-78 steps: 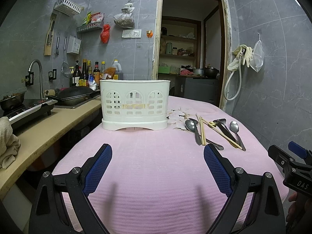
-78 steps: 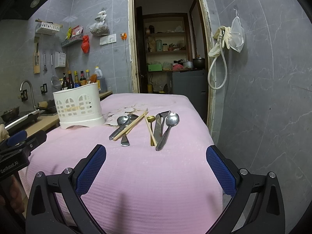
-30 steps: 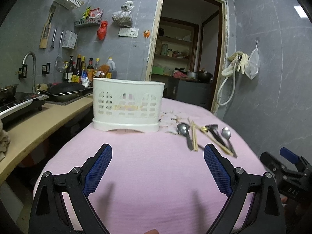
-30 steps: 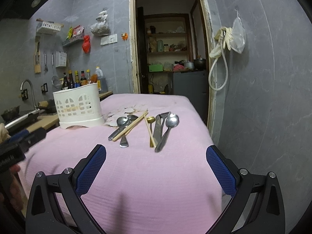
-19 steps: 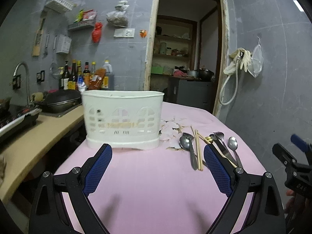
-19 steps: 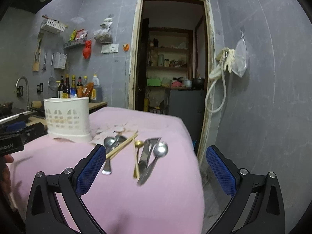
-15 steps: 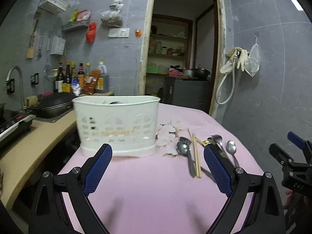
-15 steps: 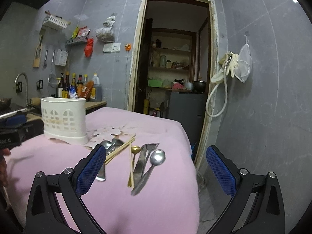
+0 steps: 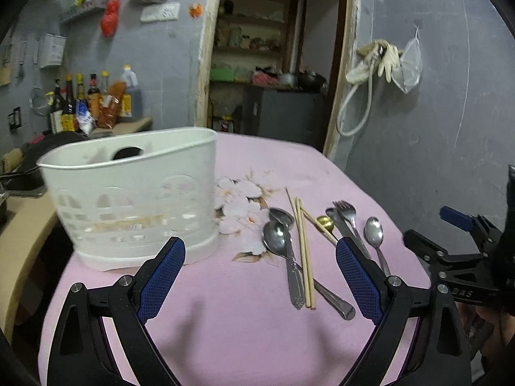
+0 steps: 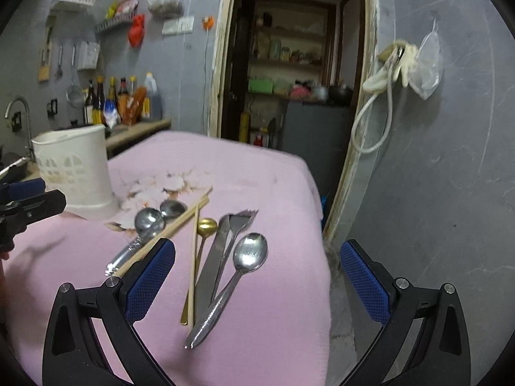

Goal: Organize utensils
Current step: 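Move both grippers forward over the pile of utensils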

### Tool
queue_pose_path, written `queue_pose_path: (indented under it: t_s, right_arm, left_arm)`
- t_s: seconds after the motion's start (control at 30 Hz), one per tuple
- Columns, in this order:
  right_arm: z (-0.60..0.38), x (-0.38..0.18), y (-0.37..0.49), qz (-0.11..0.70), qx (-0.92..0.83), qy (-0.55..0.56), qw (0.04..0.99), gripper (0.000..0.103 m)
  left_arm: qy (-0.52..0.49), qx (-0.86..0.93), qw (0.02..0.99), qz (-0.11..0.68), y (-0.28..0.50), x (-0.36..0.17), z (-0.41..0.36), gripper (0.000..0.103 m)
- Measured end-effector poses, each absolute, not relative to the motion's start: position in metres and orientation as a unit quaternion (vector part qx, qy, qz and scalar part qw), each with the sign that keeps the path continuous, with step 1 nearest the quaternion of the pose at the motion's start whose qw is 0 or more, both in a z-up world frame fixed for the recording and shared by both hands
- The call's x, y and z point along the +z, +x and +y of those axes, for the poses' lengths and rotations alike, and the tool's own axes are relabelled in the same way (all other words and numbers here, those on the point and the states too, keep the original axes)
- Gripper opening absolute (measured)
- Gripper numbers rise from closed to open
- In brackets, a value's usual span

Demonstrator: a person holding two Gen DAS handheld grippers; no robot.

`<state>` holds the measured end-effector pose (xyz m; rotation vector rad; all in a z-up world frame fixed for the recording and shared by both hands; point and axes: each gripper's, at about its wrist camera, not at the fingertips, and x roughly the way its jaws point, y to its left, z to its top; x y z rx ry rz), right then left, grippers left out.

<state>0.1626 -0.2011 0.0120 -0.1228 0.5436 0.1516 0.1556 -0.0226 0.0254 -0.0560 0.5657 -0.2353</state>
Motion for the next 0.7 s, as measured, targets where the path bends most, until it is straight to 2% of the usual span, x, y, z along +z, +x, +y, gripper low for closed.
queue_pose_path:
  t_s: [0.03, 0.07, 0.17, 0.2, 0.27, 0.43, 0.63, 0.7]
  right_arm:
    - [-0.201, 0.010, 0.167, 0.277, 0.075, -0.058, 0.956, 0.102]
    - [-0.201, 0.008, 0.173, 0.287, 0.075, -0.056, 0.953, 0.101]
    - [-0.201, 0.001, 0.186, 0.315, 0.080, -0.051, 0.945, 0.093]
    - [-0.202, -0.001, 0.189, 0.322, 0.081, -0.048, 0.942, 0.090]
    - [-0.204, -0.004, 0.195, 0.335, 0.081, -0.041, 0.938, 0.085]
    - [-0.208, -0.009, 0.208, 0.358, 0.083, -0.020, 0.930, 0.071]
    - [-0.208, -0.019, 0.220, 0.382, 0.079, -0.007, 0.921, 0.060]
    - [-0.208, -0.021, 0.224, 0.387, 0.076, -0.003, 0.919, 0.060]
  left_arm:
    - [-0.028, -0.120, 0.949, 0.290, 0.162, 0.024, -0.024, 0.090]
    - [-0.029, -0.124, 0.945, 0.302, 0.168, 0.022, -0.026, 0.084]
    - [-0.026, -0.140, 0.934, 0.328, 0.183, 0.016, -0.030, 0.066]
    - [-0.025, -0.143, 0.930, 0.338, 0.187, 0.014, -0.031, 0.063]
    - [-0.026, -0.150, 0.921, 0.359, 0.200, 0.009, -0.033, 0.050]
    - [-0.022, -0.144, 0.904, 0.401, 0.225, -0.002, -0.039, 0.030]
    - [-0.008, -0.132, 0.896, 0.424, 0.249, -0.009, -0.043, 0.028]
    - [-0.004, -0.128, 0.895, 0.427, 0.256, -0.013, -0.044, 0.028]
